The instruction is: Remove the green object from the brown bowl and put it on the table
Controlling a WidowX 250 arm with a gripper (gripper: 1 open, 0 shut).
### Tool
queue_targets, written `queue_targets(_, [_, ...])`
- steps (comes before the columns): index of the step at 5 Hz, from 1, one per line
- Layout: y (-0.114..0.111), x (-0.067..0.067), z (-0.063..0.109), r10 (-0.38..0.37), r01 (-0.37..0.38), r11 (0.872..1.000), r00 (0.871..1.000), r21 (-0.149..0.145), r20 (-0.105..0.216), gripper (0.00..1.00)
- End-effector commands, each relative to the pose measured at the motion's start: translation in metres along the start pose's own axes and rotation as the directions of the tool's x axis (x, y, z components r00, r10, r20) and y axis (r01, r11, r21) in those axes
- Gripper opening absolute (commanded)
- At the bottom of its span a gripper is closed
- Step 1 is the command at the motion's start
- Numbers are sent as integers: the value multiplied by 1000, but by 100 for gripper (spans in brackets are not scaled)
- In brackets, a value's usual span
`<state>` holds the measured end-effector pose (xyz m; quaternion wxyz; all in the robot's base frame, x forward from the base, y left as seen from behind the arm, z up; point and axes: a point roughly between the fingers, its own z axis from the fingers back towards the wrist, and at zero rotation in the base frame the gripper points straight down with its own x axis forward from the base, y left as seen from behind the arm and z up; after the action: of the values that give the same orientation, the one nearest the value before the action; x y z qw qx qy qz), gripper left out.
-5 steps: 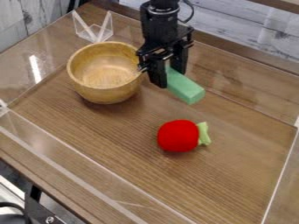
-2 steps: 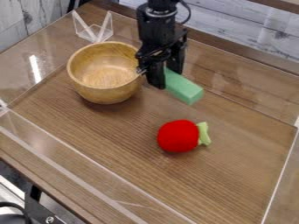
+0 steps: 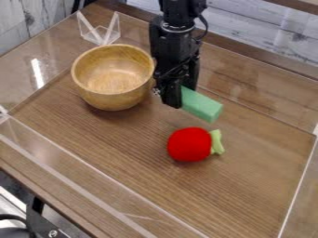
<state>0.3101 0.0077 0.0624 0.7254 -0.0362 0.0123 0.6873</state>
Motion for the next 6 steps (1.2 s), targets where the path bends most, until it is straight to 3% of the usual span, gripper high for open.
queue_targets(1, [-6, 2, 32, 6, -6, 998, 1000, -58, 11, 100])
queue_targets(2, [-9, 3, 51, 4, -4, 998, 1000, -56, -4, 100])
queue_targets(4, [-7, -7, 79, -63, 62, 997, 998, -49, -22, 100])
queue_targets(6, [12, -2, 65, -39, 38, 998, 999, -42, -23, 100])
